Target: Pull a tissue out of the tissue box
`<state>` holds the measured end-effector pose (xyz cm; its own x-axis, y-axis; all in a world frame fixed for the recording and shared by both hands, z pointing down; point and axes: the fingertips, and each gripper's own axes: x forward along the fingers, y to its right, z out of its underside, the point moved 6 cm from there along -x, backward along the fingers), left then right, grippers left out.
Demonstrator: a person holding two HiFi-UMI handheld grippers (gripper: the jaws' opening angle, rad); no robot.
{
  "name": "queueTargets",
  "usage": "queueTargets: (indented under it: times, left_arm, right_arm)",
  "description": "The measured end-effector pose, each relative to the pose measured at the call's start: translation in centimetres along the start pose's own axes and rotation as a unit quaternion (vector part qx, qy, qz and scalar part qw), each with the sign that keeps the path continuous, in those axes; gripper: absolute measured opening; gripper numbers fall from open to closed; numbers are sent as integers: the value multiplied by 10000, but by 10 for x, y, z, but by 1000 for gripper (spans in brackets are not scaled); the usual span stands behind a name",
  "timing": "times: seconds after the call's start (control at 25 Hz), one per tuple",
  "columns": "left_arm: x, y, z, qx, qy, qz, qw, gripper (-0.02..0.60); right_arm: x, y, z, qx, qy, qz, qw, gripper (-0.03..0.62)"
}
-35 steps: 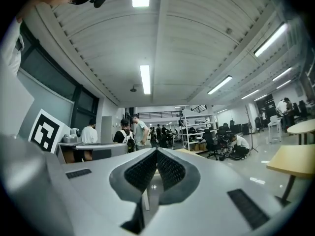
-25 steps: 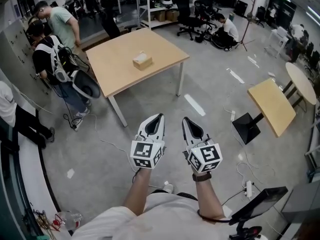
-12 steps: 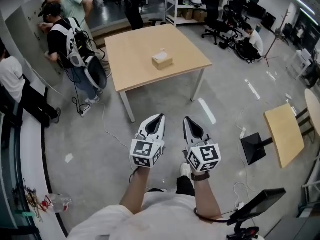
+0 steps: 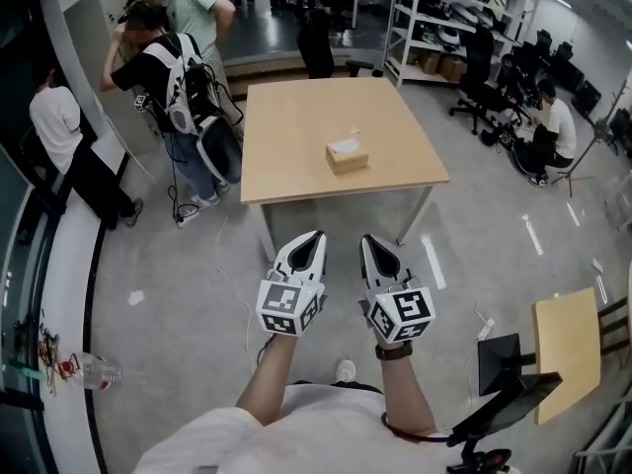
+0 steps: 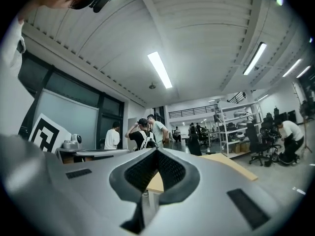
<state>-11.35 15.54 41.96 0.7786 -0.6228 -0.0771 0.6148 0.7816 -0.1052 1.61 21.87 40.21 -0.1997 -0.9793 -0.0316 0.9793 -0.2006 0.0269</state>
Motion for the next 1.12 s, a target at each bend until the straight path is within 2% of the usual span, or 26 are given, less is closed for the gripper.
queueTargets:
  times: [0.16,0.28,0.52,0.64,0.84,1.04,1.12]
  left_arm:
    - [47,15,5,97,9,-113,9999,2]
    - [74,20,13,65,-98,-181,9998,1]
    - [123,8,25,62,-305,-228,9993,0]
    - [155,-12,32,26,-334,-54,9994,0]
    - [230,-60,34,67,-140,7,9999,0]
    - [296,-115,0,-133,264,171,9994,0]
    - [315,-133,-10,-91,349,146,9992,0]
  right_arm:
    - [12,53,-1,71,59,-87,9999,-9]
    - [19,82,5,308,82,-123,9994,-9]
    - [60,124,12,377,0,-184,9991,-9]
    - [92,137,22,374,-71,-269,9989,-9]
    - [165,174,31,248,-185,-276,9991,-9]
    - [247,206,-2,-160,52,-329,9993,-9]
    - [276,215,-8,-189,49,-335,9992,-9]
